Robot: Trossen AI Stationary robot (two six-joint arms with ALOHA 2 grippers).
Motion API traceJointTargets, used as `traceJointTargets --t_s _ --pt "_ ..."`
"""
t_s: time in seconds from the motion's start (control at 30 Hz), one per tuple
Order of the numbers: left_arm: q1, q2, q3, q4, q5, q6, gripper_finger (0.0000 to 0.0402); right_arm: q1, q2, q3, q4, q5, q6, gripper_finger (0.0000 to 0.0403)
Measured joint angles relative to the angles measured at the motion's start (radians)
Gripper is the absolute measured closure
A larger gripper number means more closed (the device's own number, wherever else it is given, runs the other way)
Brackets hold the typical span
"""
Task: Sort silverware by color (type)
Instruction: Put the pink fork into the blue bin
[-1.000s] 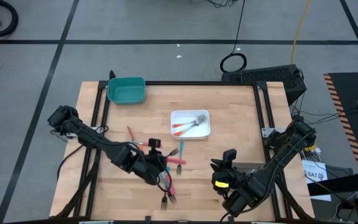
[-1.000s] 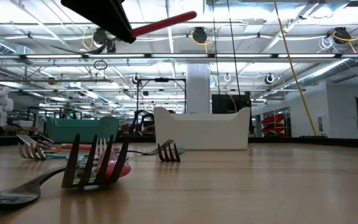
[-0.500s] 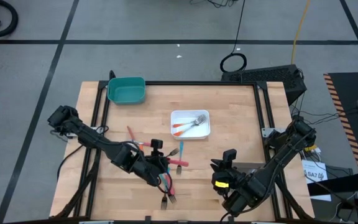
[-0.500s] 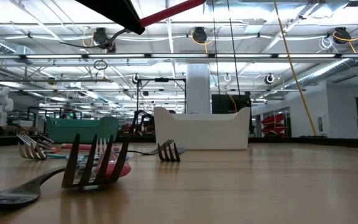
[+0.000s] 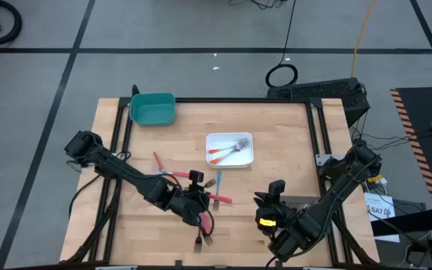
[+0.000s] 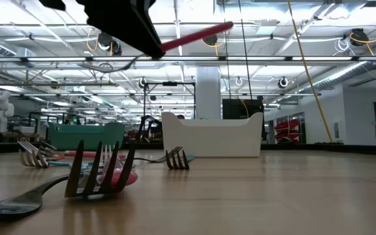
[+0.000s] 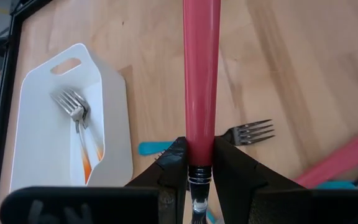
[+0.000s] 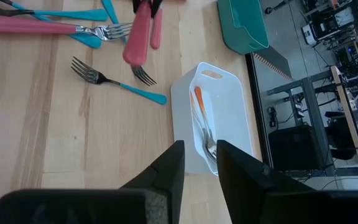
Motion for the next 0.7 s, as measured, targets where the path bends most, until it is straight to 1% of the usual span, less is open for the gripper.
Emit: traceJointTargets --t_s 0.23,0.33,0.53,0.7 --pt "0.038 0.007 0.000 0.003 0.031 -0.011 0.0332 0.000 0.000 0.000 0.000 0.000 0.000 0.0314" --pt "0.039 0.007 0.000 0.002 0.031 0.000 0.0332 0.000 0.000 0.000 0.000 0.000 0.000 0.0314" --pt "0.038 0.002 0.000 0.003 0.040 0.095 0.0332 0.000 0.000 0.000 0.000 -0.002 0.000 0.0314" --pt "0.065 -0.039 0.000 -0.039 0.041 0.154 0.0332 0.000 0.000 0.000 0.002 -0.003 0.000 0.0314"
